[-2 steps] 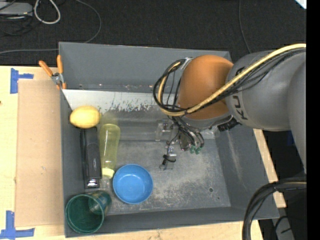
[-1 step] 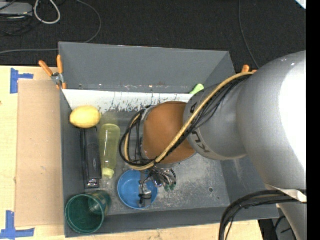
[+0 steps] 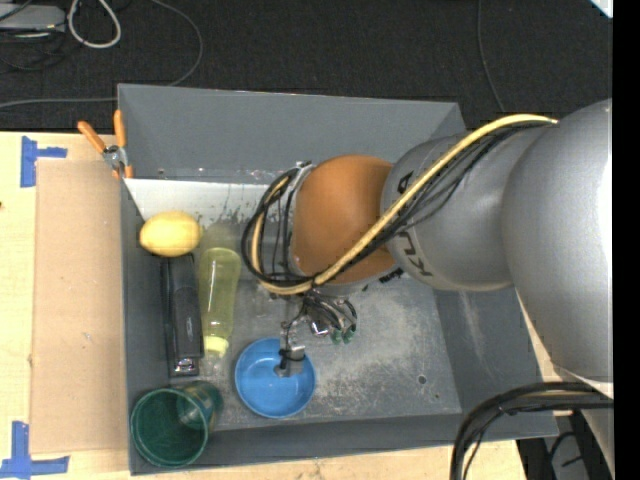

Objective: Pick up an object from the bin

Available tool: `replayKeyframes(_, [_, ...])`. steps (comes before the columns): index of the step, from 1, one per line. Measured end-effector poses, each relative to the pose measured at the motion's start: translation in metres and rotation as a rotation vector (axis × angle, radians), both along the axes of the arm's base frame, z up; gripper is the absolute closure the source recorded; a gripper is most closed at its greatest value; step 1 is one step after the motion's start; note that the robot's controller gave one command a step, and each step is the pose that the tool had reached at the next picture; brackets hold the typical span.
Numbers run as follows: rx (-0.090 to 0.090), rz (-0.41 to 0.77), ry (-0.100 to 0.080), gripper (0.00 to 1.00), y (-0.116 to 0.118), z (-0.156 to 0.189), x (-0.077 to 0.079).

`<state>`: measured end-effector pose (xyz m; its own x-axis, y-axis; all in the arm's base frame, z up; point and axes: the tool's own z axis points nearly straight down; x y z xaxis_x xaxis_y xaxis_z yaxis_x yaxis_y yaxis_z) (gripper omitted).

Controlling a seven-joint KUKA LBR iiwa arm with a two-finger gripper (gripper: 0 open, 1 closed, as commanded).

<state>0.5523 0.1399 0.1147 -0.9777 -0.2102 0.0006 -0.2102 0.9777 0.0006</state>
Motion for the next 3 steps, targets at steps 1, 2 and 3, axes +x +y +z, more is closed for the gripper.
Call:
replayKeyframes(1, [-0.001, 0.055, 0.018, 0.00, -0.001, -0.039, -0.025])
replayKeyframes(2, [-0.009, 0.395, -0.001, 0.00, 0.014, -0.043, -0.013])
replayKeyframes(3, [-0.002, 0.068, 0.017, 1.00, 0.000, -0.039, -0.024])
